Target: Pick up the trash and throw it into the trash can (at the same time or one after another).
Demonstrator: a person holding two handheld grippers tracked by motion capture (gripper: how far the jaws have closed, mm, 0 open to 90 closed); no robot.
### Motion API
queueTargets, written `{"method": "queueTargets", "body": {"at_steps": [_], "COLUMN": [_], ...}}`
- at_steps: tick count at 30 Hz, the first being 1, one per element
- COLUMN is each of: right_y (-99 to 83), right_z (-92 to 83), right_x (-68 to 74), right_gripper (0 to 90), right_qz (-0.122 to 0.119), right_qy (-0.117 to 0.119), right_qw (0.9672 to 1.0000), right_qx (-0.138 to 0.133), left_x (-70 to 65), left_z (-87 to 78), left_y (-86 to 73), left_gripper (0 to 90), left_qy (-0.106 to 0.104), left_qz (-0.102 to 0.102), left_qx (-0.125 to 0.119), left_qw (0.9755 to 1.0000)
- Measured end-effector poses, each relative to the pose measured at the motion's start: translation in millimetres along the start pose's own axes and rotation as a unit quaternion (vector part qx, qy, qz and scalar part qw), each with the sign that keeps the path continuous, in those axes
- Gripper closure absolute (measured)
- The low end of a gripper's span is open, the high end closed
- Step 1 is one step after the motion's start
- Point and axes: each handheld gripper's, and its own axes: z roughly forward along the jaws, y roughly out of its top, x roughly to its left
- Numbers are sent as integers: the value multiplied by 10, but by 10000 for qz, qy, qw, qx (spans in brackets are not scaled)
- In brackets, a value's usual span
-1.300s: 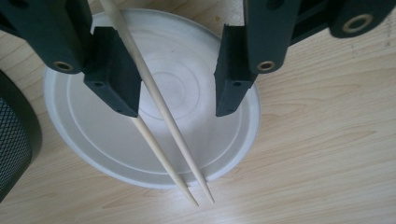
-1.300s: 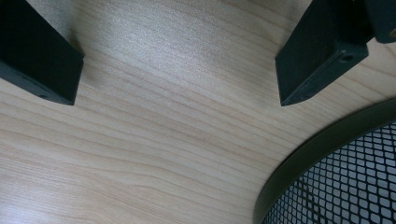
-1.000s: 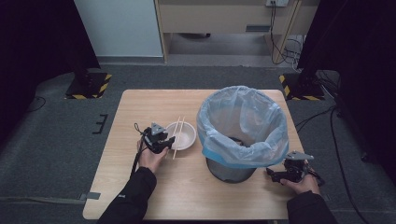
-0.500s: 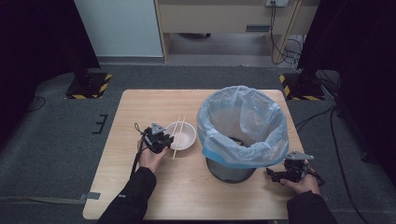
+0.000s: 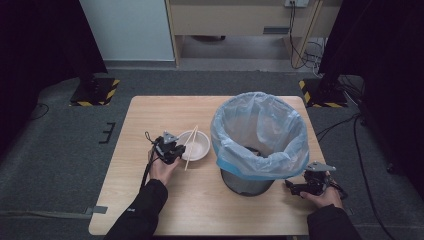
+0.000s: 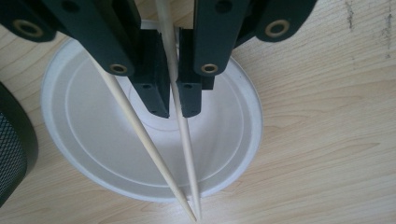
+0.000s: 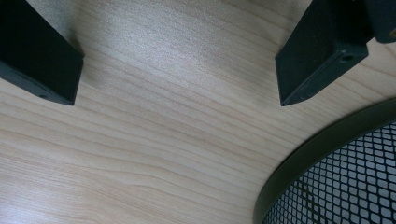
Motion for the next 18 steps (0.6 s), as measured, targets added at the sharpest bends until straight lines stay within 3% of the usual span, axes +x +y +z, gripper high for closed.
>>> {"method": "queueTargets", "body": {"at_steps": [10,18], "right_y": [0,0], "right_z": [0,0], "right_x": [0,0], "right_gripper": [10,10], "right_qz": [0,-1], "right_qy": [0,-2], "right_qw": [10000,10000], "right_qx": [1,1], "left_x": [-14,6], "left_z": [-25,-167], "left_y": [19,98], "left_gripper": [853,853], "left_qy": [-18,15], "left_qz": [27,15], "left_qx": [-35,-315], "left_qw": [10000,9995]}}
